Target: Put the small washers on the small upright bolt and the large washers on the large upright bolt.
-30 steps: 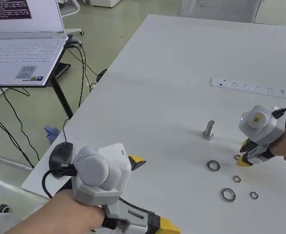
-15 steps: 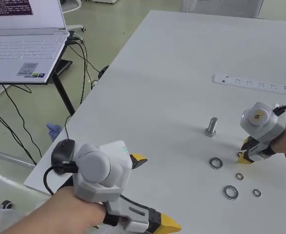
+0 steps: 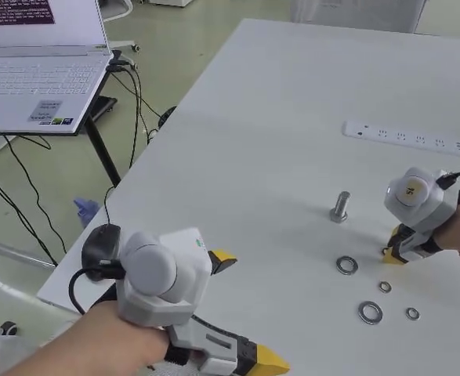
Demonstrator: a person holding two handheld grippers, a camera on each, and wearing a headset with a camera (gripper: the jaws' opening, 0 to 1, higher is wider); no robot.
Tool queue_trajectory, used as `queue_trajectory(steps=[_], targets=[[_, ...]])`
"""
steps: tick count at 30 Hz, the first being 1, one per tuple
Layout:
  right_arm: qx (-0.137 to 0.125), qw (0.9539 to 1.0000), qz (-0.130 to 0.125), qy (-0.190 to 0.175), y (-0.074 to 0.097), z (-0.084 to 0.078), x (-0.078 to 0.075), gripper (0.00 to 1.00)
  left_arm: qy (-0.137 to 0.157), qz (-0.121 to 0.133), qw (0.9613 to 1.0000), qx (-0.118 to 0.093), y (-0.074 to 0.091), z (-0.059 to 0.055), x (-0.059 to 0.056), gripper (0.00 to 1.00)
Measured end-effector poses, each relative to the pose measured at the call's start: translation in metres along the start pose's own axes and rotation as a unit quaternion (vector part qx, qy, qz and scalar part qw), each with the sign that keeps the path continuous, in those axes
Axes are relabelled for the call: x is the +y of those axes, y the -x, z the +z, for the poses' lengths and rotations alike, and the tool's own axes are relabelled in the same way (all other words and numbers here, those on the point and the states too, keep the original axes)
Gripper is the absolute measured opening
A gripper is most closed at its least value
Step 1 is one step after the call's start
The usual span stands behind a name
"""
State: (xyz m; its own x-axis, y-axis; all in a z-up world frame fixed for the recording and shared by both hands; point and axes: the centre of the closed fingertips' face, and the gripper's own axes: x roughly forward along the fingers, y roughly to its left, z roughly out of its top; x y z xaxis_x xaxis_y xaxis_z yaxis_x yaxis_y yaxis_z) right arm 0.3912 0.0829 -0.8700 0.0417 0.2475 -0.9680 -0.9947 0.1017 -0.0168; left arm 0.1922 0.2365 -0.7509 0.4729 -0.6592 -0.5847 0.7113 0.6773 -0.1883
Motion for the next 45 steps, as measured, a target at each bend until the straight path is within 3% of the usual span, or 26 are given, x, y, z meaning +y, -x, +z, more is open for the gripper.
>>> queue_trajectory(steps=[13,19,45], targets=[[0.022,0.9997,-0.011,0.002,-0.0013,0.0005,-0.0024,0.14,0.001,0.002,1.0,-0.001,0.0024,-0.0016,0.0003,0.93],[0.028,0.9994,-0.015,-0.014,-0.0008,-0.0001,-0.0033,0.13,-0.001,0.001,1.0,-0.002,0.0018,-0.0003,-0.0014,0.92],[0.007,0.999,-0.017,-0.04,0.0032,-0.0021,-0.0042,0.12,-0.004,0.005,1.0,-0.002,0.0062,0.0012,0.0005,0.91]])
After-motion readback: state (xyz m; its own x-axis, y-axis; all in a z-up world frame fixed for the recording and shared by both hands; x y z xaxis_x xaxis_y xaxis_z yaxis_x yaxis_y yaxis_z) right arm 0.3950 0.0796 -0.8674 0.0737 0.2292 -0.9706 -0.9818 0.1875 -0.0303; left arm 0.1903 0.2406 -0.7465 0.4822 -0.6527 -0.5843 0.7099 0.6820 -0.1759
